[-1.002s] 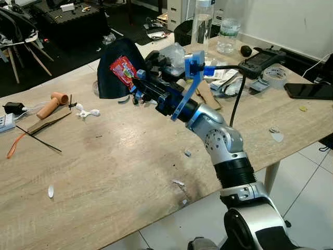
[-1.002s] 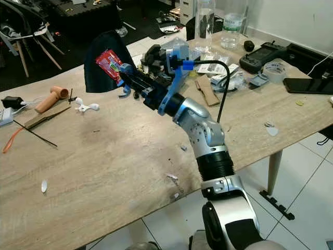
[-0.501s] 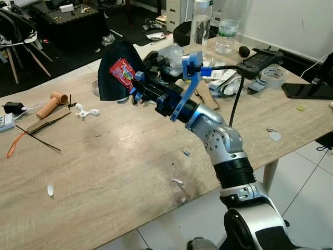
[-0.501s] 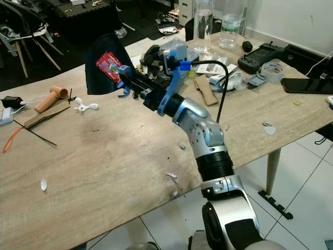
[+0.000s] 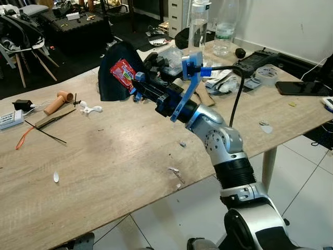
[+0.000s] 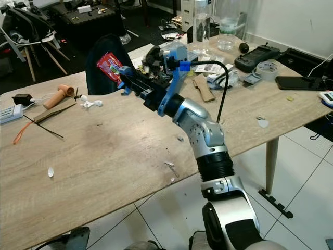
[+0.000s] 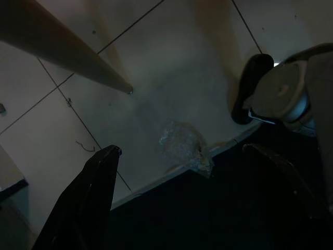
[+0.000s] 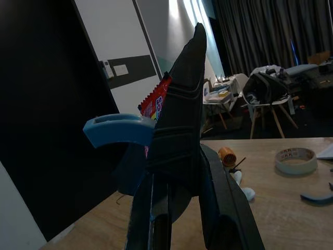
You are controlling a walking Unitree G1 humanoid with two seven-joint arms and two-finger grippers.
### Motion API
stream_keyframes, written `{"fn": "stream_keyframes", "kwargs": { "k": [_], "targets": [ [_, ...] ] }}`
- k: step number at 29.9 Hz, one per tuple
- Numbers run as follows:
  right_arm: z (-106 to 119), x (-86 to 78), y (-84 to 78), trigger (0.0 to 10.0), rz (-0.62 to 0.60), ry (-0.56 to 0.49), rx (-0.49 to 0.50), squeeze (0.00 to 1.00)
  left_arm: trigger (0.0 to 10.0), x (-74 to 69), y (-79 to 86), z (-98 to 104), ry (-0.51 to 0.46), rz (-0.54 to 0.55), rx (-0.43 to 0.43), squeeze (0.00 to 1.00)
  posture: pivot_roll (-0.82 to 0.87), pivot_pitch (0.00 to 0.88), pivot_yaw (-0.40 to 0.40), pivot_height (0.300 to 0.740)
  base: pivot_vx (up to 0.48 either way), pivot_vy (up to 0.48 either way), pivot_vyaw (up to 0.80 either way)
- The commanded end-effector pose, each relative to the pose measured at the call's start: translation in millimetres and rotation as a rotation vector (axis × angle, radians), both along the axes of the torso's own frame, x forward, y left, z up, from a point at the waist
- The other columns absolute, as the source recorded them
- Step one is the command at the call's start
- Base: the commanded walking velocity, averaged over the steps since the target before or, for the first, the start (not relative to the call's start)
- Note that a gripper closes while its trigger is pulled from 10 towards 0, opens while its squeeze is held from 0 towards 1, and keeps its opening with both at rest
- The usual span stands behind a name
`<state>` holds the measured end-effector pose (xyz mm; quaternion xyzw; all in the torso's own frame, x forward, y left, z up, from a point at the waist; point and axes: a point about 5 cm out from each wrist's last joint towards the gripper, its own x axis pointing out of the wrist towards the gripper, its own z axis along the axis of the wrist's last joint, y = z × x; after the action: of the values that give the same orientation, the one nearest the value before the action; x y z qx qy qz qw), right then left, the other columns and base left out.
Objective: Picking trash to rubbish bin
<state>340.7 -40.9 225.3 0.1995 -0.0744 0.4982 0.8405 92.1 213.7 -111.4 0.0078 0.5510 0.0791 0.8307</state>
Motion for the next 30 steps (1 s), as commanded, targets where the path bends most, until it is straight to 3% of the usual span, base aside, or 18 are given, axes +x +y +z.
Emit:
{"fn": "stream_keyframes", "kwargs": {
  "k": [1,19,30],
  "targets": [
    [2.0,-2.1,2.3,10.0,0.000,-0.017,-0.002,0.00,10.0,-3.4,3.7,-0.2,0.014,-0.004,0.007,0.00,-0.01,0.050,0.054,0.740,-0.319,0.000,0.00],
    [2.4,-2.2,2.3,10.0,-0.003,-0.017,0.003,0.00,10.0,-2.3,4.7,0.3,0.009,-0.005,0.007,0.00,-0.01,0.053,0.058,0.740,-0.369,0.000,0.00],
    [1.5,-1.9,2.7,10.0,0.000,-0.016,-0.008,0.00,10.0,-1.4,5.0,0.6,0.007,-0.021,0.013,0.00,-0.01,0.049,0.054,0.740,0.000,0.000,-0.07]
  ]
}}
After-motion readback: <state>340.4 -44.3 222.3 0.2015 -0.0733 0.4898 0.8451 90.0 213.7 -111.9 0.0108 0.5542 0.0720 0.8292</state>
